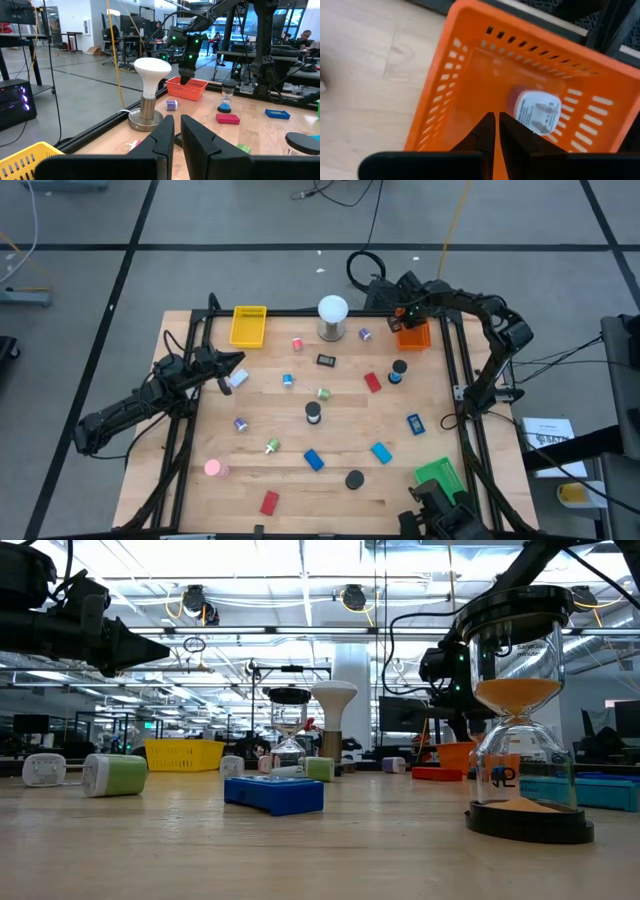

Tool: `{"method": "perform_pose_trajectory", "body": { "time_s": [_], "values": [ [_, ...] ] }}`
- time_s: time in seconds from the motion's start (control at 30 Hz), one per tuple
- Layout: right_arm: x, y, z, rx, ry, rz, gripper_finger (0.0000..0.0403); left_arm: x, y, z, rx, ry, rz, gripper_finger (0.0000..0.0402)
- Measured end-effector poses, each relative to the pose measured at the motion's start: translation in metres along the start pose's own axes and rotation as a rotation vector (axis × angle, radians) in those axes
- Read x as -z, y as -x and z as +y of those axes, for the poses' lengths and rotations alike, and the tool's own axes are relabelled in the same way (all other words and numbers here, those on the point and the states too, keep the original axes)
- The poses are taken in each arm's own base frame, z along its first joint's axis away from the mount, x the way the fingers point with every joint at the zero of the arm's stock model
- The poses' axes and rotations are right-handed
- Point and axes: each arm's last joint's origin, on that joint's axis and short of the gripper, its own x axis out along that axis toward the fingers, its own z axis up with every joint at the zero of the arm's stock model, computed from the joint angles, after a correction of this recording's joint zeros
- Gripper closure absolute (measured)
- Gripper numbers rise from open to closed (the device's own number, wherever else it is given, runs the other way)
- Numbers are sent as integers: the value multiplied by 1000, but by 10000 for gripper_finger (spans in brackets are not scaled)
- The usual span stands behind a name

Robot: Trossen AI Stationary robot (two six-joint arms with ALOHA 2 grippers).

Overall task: Pick & Place Office items
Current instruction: Put the bottom right violet charger adaptor into the orange bin

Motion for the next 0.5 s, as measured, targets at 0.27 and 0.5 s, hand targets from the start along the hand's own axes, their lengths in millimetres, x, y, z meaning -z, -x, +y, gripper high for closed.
{"method": "perform_pose_trajectory", "body": {
  "time_s": [0.27, 0.5],
  "values": [
    [0, -5, -6, 24, -26, 7, 387, 0, 0, 0, 0, 0, 0, 364],
    [-1, -5, -8, 58, -54, -13, 387, 0, 0, 0, 0, 0, 0, 364]
  ]
}}
